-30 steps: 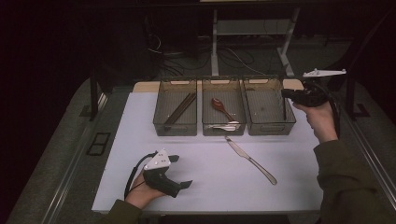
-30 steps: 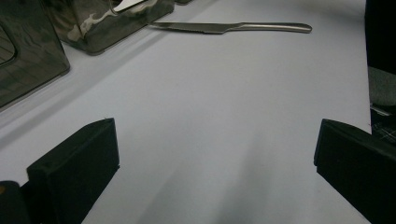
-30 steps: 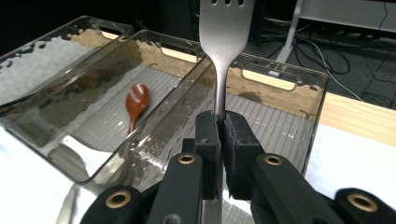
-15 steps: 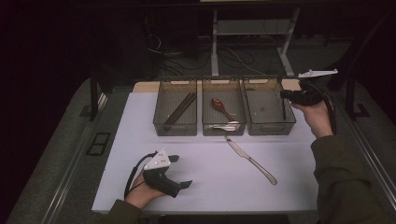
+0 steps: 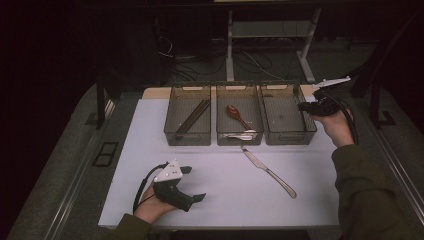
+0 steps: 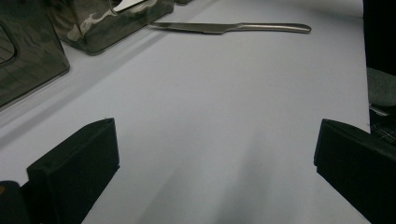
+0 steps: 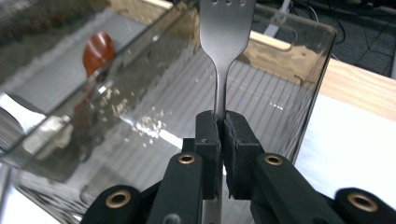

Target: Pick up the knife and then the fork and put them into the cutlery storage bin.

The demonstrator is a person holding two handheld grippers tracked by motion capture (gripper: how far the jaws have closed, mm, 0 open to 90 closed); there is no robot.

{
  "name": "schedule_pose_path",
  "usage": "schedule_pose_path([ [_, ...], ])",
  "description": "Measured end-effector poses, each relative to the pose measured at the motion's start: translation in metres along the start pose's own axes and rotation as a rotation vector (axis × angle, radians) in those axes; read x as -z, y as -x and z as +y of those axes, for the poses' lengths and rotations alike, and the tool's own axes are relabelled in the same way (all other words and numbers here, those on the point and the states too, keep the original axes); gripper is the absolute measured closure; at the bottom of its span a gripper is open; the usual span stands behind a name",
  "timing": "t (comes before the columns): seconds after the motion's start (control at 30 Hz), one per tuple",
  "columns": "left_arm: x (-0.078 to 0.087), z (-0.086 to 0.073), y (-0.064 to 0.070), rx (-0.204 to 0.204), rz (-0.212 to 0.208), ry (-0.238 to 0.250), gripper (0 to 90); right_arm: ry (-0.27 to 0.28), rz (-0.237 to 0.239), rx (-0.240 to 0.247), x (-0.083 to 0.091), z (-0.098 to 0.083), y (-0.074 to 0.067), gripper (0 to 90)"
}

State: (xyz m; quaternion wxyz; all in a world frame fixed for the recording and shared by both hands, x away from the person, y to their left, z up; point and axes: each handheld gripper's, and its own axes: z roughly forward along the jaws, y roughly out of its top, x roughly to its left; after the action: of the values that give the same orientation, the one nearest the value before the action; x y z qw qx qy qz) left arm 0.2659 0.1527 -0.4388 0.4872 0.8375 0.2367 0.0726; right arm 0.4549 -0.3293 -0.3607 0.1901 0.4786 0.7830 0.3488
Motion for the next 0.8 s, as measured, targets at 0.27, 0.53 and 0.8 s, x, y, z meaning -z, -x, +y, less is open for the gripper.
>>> schedule_pose_path([
  [0.27, 0.0, 0.0, 0.0, 0.0, 0.0, -0.001, 0.0, -0.075, 0.0, 0.035, -0.009, -0.004, 0.0, 84.1],
  [0.53, 0.0, 0.0, 0.0, 0.0, -0.001, -0.001, 0.0, -0.148, 0.014, 0.058, -0.017, -0.009, -0.001, 84.1],
  [0.8, -0.001, 0.0, 0.0, 0.0, -0.002, -0.002, 0.0, -0.176, 0.029, 0.051, -0.022, -0.01, 0.001, 84.0],
])
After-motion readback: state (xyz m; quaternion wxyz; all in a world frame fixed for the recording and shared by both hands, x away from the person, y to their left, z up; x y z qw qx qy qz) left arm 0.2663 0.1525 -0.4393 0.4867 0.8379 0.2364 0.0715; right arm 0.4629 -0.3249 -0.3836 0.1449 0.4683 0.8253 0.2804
